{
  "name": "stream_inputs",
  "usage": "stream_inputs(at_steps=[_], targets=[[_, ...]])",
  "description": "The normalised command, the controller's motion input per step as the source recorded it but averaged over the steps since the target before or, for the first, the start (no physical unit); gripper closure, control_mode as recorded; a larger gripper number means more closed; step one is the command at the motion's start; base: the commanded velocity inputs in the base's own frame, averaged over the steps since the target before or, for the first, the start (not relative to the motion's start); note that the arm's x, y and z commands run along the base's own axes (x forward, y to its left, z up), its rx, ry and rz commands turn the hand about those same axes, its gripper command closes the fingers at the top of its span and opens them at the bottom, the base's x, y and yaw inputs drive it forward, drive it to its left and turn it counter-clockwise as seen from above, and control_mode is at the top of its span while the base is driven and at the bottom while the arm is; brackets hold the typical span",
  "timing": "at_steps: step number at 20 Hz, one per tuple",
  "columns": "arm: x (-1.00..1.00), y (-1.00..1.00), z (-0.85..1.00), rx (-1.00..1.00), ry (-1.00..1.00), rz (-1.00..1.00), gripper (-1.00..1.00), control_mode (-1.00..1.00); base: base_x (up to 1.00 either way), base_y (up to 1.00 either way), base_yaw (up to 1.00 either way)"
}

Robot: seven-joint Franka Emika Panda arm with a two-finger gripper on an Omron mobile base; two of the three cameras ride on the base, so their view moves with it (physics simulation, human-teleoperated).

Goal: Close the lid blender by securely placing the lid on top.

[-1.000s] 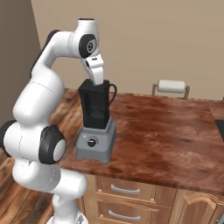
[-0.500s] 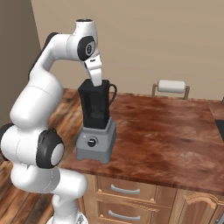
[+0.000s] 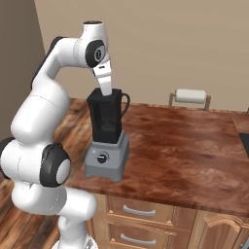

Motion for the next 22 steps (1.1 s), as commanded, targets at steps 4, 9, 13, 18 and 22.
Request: stream_inputs(at_steps=[4, 9, 13, 18, 22], targets=[[0.00, 0.00, 0.00, 0.02, 0.00, -0.02, -1.00, -1.00, 0.00, 0.00, 0.00], [-0.17, 0.00, 0.00, 0.02, 0.00, 0.00, -1.00, -1.00, 0.00, 0.00, 0.00], [-0.37, 0.00, 0.00, 0.02, -0.04, 0.00, -1.00, -1.00, 0.00, 0.00, 0.00], [-0.50, 0.00, 0.05, 0.02, -0.09, 0.00, -1.00, -1.00, 0.00, 0.00, 0.00], [-0.68, 0.00, 0.21, 0.00, -0.19, 0.00, -1.00, -1.00, 0.00, 0.00, 0.00]])
